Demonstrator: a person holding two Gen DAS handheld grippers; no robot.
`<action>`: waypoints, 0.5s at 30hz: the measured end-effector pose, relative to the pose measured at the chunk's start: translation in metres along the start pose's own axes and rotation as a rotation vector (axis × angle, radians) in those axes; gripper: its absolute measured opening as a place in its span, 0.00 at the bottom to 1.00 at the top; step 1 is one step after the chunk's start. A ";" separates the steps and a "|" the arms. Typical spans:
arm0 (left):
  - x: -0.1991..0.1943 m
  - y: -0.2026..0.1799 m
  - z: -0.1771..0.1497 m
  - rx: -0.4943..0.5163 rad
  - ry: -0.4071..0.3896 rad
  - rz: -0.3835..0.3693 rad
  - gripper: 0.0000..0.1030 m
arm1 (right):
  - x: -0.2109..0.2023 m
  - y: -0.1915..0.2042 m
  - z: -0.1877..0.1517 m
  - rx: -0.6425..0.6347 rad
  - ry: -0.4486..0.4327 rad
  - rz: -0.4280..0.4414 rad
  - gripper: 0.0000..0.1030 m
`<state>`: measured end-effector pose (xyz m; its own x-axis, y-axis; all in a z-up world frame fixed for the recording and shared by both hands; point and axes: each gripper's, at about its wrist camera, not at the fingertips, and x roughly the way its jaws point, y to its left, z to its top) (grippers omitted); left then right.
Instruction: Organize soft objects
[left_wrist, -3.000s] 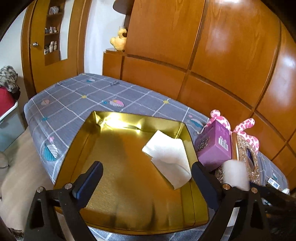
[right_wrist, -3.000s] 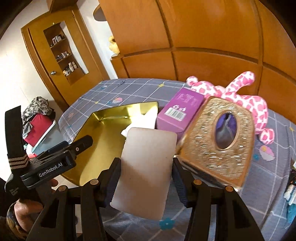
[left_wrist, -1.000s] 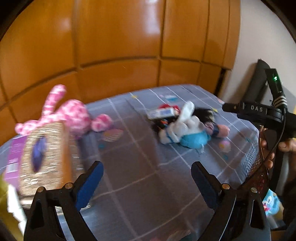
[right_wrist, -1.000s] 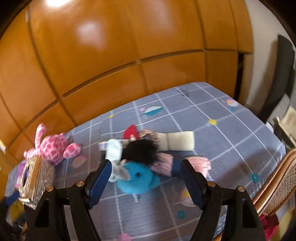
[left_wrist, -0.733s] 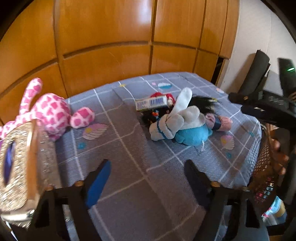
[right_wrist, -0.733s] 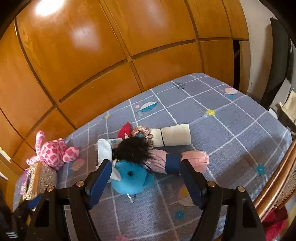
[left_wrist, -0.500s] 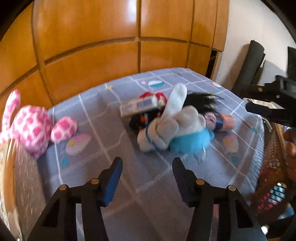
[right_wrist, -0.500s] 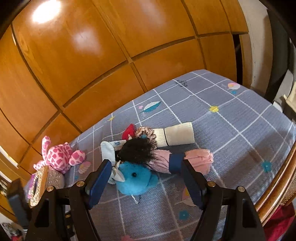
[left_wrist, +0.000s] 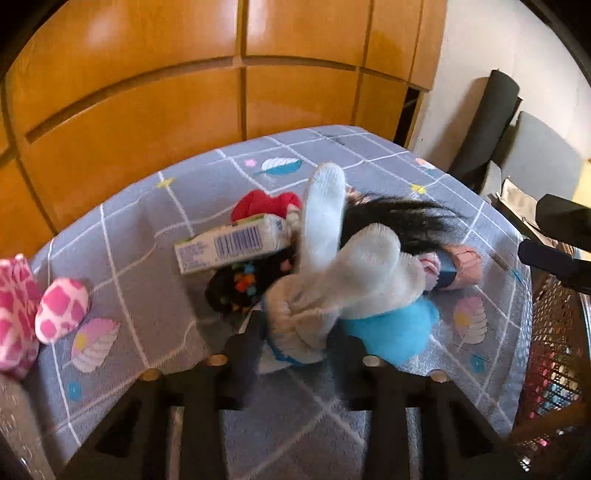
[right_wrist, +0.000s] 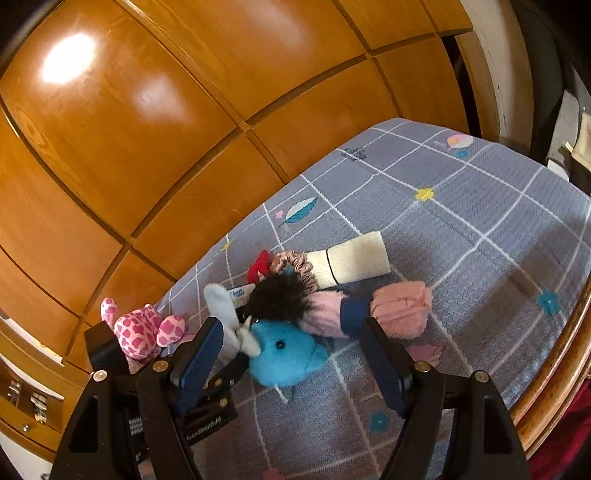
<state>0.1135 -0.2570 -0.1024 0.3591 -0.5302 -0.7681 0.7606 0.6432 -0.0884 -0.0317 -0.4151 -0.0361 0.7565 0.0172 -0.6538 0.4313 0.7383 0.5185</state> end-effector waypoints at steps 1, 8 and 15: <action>-0.003 0.000 -0.002 -0.001 -0.005 -0.005 0.26 | 0.000 0.001 -0.001 -0.004 0.000 0.002 0.75; -0.065 0.014 -0.034 -0.102 -0.056 -0.012 0.12 | 0.000 0.012 -0.003 -0.054 -0.010 -0.023 0.75; -0.106 0.020 -0.082 -0.100 -0.014 0.094 0.13 | 0.000 0.013 -0.004 -0.060 -0.002 -0.032 0.75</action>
<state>0.0464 -0.1429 -0.0750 0.4341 -0.4720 -0.7673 0.6658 0.7419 -0.0796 -0.0277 -0.4024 -0.0318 0.7438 -0.0082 -0.6683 0.4250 0.7775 0.4635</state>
